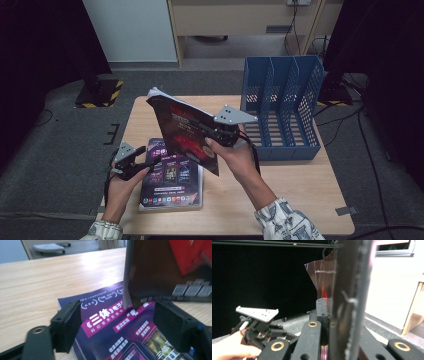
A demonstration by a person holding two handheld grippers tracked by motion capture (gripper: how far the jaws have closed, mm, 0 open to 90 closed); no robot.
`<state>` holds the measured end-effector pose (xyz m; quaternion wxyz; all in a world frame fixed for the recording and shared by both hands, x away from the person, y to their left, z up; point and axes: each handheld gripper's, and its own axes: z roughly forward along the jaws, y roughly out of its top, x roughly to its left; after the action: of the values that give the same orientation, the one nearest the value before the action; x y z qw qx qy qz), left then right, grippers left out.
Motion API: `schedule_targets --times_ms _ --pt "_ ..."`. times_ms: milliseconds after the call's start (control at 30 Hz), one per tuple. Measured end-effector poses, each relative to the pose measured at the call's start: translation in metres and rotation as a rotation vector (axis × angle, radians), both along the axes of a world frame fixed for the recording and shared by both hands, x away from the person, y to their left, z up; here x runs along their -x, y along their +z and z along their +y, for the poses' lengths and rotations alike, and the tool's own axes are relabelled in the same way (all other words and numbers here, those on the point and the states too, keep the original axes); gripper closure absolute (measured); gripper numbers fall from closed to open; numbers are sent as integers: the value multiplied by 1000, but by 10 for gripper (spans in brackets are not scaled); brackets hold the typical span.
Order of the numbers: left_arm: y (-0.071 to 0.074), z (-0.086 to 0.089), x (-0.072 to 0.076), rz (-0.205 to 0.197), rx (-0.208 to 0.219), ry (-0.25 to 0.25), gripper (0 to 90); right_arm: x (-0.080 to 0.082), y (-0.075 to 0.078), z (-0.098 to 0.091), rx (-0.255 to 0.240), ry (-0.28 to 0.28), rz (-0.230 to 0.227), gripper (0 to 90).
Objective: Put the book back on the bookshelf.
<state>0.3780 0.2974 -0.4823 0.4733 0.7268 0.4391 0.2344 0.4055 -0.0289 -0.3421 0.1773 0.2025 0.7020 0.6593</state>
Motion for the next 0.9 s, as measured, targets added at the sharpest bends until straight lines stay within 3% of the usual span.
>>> schedule_targets --times_ms 333,900 --pt "-5 0 -2 31 -37 35 89 -13 21 7 15 -44 -1 869" --pt "-9 -2 -3 39 -65 47 78 -21 45 -2 22 -95 -7 869"
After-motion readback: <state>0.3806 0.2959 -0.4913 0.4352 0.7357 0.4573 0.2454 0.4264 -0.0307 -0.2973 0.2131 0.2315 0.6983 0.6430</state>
